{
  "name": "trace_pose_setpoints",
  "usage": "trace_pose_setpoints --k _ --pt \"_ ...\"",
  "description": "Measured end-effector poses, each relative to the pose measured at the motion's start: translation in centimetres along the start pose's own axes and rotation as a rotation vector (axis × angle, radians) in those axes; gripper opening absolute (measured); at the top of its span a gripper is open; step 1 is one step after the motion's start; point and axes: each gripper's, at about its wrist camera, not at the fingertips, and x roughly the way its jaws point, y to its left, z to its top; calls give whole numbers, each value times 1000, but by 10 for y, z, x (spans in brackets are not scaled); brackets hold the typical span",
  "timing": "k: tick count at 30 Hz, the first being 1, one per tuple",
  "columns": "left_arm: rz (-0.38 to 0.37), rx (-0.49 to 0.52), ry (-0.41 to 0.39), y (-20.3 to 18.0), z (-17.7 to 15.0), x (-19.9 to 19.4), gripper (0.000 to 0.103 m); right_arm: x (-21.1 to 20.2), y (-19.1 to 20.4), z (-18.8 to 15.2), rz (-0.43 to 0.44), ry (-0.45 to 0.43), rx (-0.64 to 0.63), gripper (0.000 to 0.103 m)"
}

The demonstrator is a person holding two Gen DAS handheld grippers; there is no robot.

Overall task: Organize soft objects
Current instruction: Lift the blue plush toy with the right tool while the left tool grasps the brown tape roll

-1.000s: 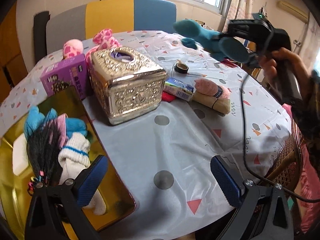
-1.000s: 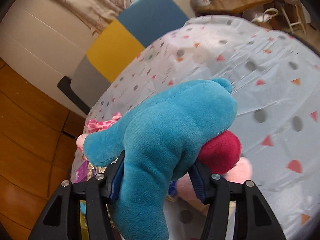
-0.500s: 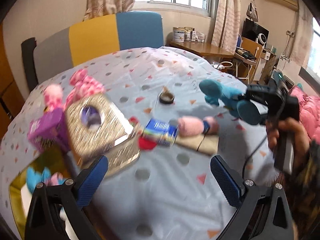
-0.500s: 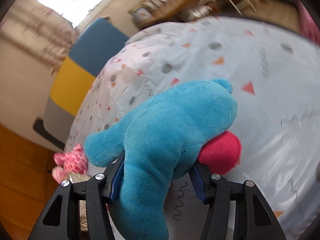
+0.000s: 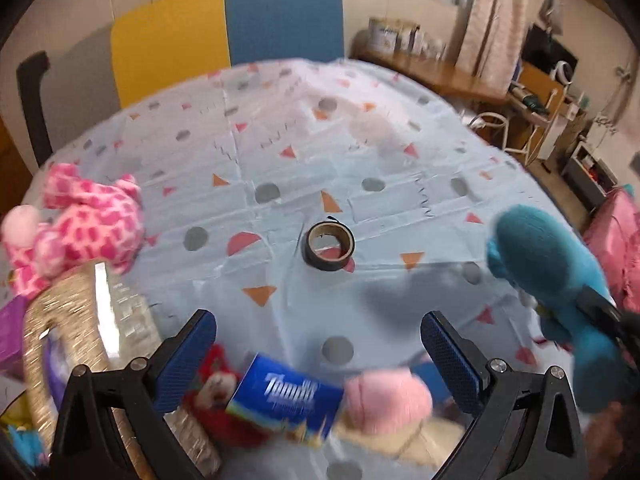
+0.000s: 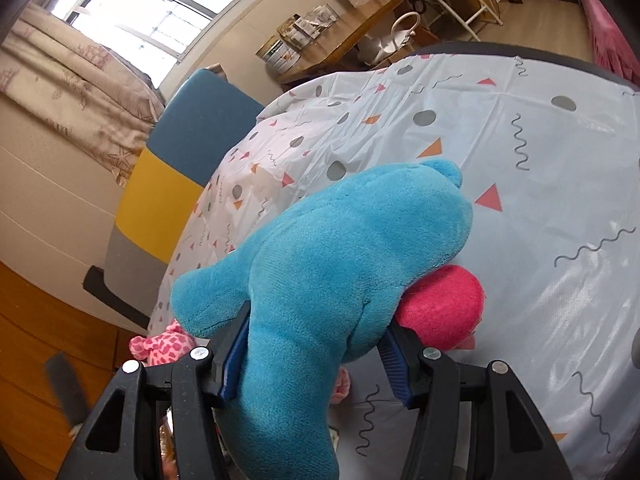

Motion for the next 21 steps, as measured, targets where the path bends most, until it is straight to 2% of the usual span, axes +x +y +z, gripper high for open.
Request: trace_pose_setpoints --k 6,11,15,16,17,18,21 --pt "38 10 56 -10 27 53 103 2 5 -1 30 13 -17 58" --pt "72 16 98 -15 45 93 103 1 -3 1 32 12 21 58" --pt "78 -15 135 -14 55 119 102 6 -2 0 47 40 19 58" --pt "88 -24 145 -15 58 126 97 7 0 0 48 43 12 58" --pt "102 -26 147 -15 60 131 71 7 1 0 47 45 6 58" --pt "113 -27 149 -15 61 136 51 8 2 0 45 45 0 58" --pt "80 -52 201 -9 59 150 50 8 1 0 39 49 0 58"
